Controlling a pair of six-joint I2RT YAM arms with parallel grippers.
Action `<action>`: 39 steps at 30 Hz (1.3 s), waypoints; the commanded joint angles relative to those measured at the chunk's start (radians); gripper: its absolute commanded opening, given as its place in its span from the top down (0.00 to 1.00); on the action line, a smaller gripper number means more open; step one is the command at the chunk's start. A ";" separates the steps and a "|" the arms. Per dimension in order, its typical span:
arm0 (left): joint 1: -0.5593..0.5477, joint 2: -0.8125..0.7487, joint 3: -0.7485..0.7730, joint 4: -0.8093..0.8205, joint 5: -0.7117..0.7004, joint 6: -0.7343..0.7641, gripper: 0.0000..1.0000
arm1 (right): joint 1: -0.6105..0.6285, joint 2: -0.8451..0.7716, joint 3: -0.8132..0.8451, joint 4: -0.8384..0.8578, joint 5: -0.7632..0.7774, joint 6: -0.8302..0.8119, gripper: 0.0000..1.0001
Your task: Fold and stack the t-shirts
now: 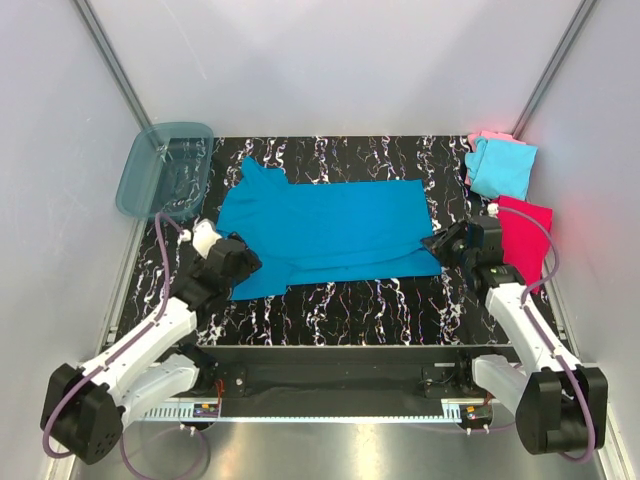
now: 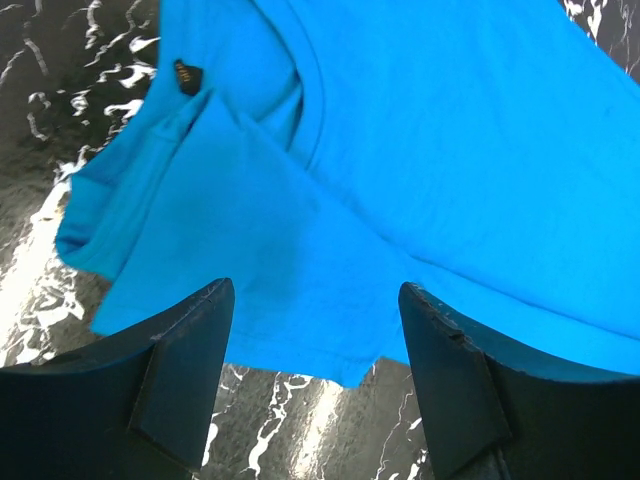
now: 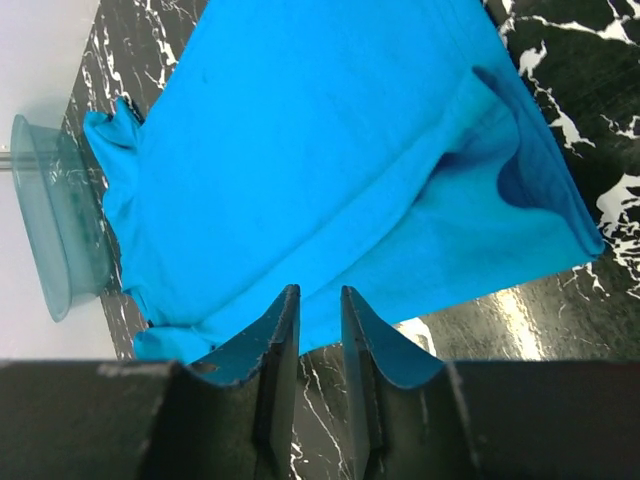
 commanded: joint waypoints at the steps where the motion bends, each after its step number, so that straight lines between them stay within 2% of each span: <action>1: -0.005 0.022 0.084 0.097 0.030 0.050 0.28 | 0.002 0.002 0.105 -0.005 0.018 -0.032 0.69; 5: -0.007 0.015 0.087 0.086 0.056 0.052 0.28 | 0.002 0.031 0.162 -0.080 0.014 -0.055 0.69; 10: -0.048 -0.023 -0.073 0.121 0.053 -0.025 0.29 | 0.002 -0.009 0.078 -0.060 0.027 -0.049 0.69; 15: -0.138 -0.039 -0.172 0.120 0.035 -0.111 0.32 | 0.002 -0.003 0.041 -0.059 0.040 -0.075 0.69; 19: -0.258 -0.071 -0.201 0.040 -0.037 -0.198 0.32 | 0.002 -0.009 0.027 -0.056 0.047 -0.086 0.69; 22: -0.284 -0.100 -0.219 0.008 -0.061 -0.219 0.32 | 0.002 -0.002 0.021 -0.054 0.049 -0.092 0.69; 27: -0.287 -0.117 -0.241 -0.006 -0.084 -0.230 0.32 | 0.002 0.005 0.006 -0.040 0.040 -0.095 0.69; 35: -0.289 -0.048 -0.227 -0.006 -0.123 -0.236 0.32 | 0.002 -0.026 -0.025 -0.013 0.006 -0.092 0.69; 39: -0.287 -0.022 -0.219 -0.029 -0.179 -0.262 0.29 | 0.002 -0.040 -0.036 -0.016 0.001 -0.100 0.69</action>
